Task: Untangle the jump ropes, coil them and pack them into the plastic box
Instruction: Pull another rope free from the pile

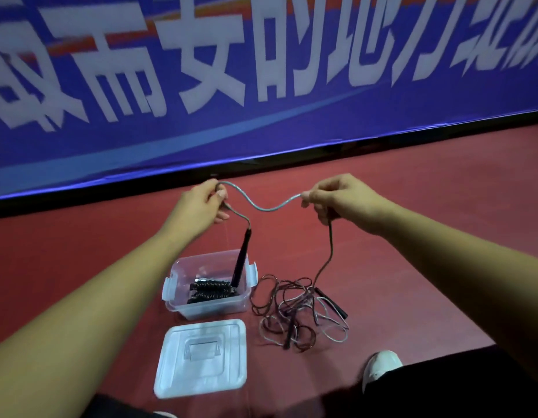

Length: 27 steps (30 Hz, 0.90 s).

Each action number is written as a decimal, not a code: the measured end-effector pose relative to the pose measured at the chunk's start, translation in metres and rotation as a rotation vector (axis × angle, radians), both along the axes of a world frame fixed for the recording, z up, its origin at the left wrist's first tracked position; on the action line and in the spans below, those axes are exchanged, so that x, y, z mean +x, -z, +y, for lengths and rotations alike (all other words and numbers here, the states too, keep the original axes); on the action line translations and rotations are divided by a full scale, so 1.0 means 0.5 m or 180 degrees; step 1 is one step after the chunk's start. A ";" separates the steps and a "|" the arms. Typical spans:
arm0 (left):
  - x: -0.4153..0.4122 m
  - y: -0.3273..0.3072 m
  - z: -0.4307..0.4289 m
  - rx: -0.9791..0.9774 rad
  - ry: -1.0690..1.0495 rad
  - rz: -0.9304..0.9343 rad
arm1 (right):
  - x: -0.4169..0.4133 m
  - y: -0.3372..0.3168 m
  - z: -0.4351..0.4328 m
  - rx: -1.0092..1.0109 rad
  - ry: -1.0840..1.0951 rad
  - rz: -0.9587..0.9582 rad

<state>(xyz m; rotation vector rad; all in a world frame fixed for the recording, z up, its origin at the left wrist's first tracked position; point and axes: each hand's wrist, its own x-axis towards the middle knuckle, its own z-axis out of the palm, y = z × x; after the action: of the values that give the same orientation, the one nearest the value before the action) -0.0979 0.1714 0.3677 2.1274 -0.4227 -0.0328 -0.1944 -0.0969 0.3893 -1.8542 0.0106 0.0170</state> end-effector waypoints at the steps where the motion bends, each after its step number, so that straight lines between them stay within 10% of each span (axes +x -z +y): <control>1: -0.006 -0.017 0.001 -0.0019 0.0027 -0.0013 | -0.006 0.005 0.002 0.0114 -0.0057 0.0045; 12: -0.067 -0.044 0.004 0.0075 0.0554 0.0116 | -0.028 0.001 0.081 0.0534 -0.1230 0.0611; 21: -0.053 0.090 0.081 0.1198 0.0717 0.0677 | 0.036 -0.033 0.058 0.1278 0.0002 -0.0178; 27: -0.019 0.133 0.111 0.0870 0.0629 0.0872 | 0.084 -0.013 0.028 0.0967 0.0721 -0.0242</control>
<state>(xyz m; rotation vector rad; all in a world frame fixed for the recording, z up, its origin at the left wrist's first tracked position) -0.1074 0.2269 0.3013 2.2967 -0.4843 -0.5156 -0.1521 -0.0830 0.3961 -1.5398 0.1570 -0.1995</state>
